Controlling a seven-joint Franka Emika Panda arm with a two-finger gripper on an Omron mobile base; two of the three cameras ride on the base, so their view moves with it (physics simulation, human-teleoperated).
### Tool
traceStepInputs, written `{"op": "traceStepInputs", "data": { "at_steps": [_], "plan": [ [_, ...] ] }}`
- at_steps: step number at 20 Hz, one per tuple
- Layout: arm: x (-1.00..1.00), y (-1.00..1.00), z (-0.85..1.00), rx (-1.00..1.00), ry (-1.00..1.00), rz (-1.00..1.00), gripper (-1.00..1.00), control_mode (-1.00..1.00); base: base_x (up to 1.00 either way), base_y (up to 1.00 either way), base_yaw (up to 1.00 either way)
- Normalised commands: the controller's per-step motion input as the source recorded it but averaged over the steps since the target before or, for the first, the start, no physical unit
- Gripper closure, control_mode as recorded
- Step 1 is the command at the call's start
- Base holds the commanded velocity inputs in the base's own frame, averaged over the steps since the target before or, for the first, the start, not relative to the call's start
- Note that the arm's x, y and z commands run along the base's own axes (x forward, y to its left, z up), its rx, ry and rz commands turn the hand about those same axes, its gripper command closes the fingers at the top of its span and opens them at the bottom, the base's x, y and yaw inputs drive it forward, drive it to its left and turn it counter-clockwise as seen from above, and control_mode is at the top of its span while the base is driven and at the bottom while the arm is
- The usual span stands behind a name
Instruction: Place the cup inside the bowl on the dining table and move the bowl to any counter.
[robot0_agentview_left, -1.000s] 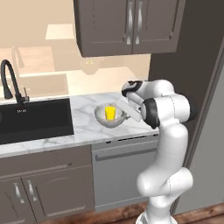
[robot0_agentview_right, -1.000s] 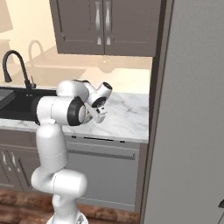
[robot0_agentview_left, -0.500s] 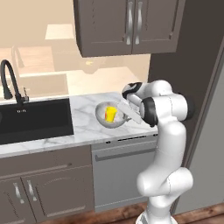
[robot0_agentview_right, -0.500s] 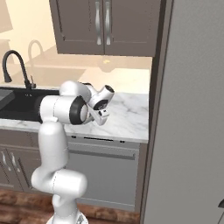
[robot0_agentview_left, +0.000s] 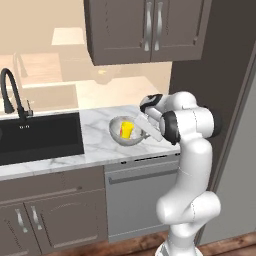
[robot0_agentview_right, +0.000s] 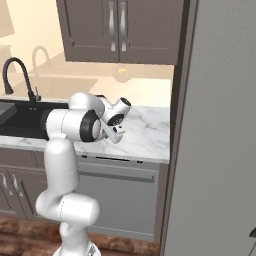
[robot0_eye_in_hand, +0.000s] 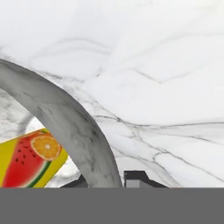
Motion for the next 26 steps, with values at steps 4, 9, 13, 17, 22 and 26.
{"op": "traceStepInputs", "data": {
  "at_steps": [4,9,13,17,22,26],
  "plan": [
    [-0.02,0.15,0.00,0.00,0.00,0.00,-1.00,-1.00,0.00,0.00,0.00],
    [-0.01,0.16,0.04,0.00,0.00,0.00,-1.00,-1.00,0.00,0.00,0.00],
    [-0.29,0.00,0.14,0.00,0.00,0.00,-1.00,-1.00,0.00,0.00,0.00],
    [-0.36,0.00,0.35,0.00,0.00,0.00,-1.00,-1.00,0.00,0.00,0.00],
    [-0.47,0.00,0.46,0.00,-0.01,-0.01,-1.00,-1.00,0.00,0.00,0.00],
    [-0.55,0.00,0.17,0.00,-0.01,0.00,-1.00,-1.00,0.00,0.00,0.00]
  ]
}}
